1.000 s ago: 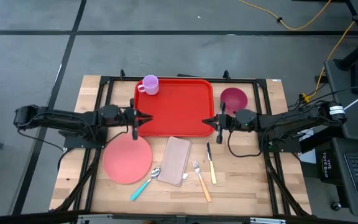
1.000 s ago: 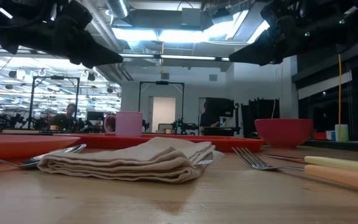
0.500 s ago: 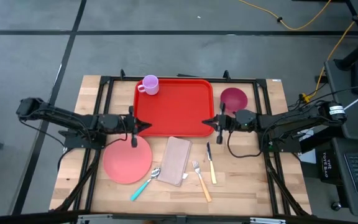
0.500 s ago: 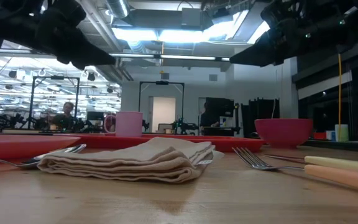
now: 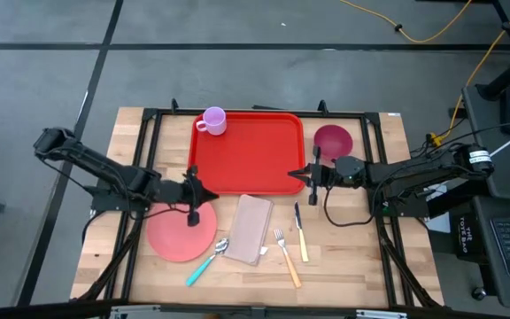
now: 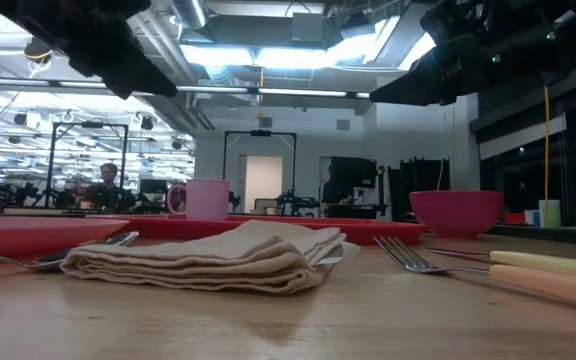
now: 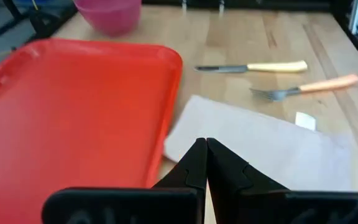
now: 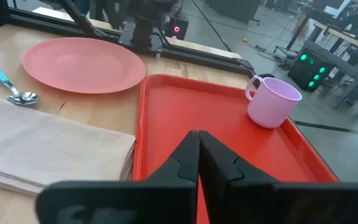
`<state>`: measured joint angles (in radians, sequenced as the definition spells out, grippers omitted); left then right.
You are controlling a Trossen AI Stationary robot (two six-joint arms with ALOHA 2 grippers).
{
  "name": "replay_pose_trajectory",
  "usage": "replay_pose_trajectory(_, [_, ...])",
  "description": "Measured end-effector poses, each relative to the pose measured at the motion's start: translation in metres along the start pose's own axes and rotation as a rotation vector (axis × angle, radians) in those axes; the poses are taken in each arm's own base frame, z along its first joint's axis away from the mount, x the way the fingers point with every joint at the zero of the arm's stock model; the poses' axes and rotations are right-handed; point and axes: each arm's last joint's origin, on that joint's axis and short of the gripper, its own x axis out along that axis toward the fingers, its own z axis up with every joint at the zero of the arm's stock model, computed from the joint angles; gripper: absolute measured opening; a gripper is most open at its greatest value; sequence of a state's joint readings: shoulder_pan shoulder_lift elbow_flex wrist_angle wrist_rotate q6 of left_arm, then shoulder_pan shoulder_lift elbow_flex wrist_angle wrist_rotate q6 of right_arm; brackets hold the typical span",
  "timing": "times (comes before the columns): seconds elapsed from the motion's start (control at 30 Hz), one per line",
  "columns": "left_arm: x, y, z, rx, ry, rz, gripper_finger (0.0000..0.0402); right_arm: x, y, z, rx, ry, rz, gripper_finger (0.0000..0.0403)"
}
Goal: Set up tray
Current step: Put the light orange plate on top of the orange serving tray
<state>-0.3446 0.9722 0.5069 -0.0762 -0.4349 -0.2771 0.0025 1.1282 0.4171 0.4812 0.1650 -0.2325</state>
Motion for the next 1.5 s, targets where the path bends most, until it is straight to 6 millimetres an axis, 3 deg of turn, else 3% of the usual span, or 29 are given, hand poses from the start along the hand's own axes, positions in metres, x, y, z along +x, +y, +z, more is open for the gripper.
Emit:
replay_pose_trajectory(0.17, [0.004, -0.023, 0.008, -0.007, 0.144, 0.072, 0.0002, 0.0, 0.0, 0.0, -0.039, 0.0, 0.0, 0.0023])
replay_pose_trajectory(0.43, [0.009, -0.078, 0.037, 0.002, 0.344, 0.105, 0.0002, 0.0, 0.0, 0.0, -0.039, 0.0, 0.0, 0.0005])
replay_pose_trajectory(0.67, [0.008, -0.124, 0.047, -0.041, 0.527, 0.246, 0.0002, 0.0, 0.0, -0.001, -0.04, 0.013, 0.003, 0.0022])
replay_pose_trajectory(0.83, [0.013, -0.158, 0.052, -0.046, 0.599, 0.284, 0.0001, 0.0, 0.001, -0.004, -0.044, 0.041, 0.01, 0.0013])
replay_pose_trajectory(1.1, [0.027, -0.197, 0.048, -0.058, 0.827, 0.396, 0.0001, 0.0, 0.001, -0.005, -0.046, 0.047, 0.012, 0.0012])
replay_pose_trajectory(1.3, [0.03, -0.221, 0.047, -0.116, 0.896, 0.421, 0.0001, 0.0, 0.001, -0.005, -0.043, 0.047, 0.011, 0.0022])
replay_pose_trajectory(1.5, [0.032, -0.231, 0.035, -0.188, 1.054, 0.453, 0.0003, 0.0, 0.001, -0.005, -0.047, 0.049, 0.012, 0.0006])
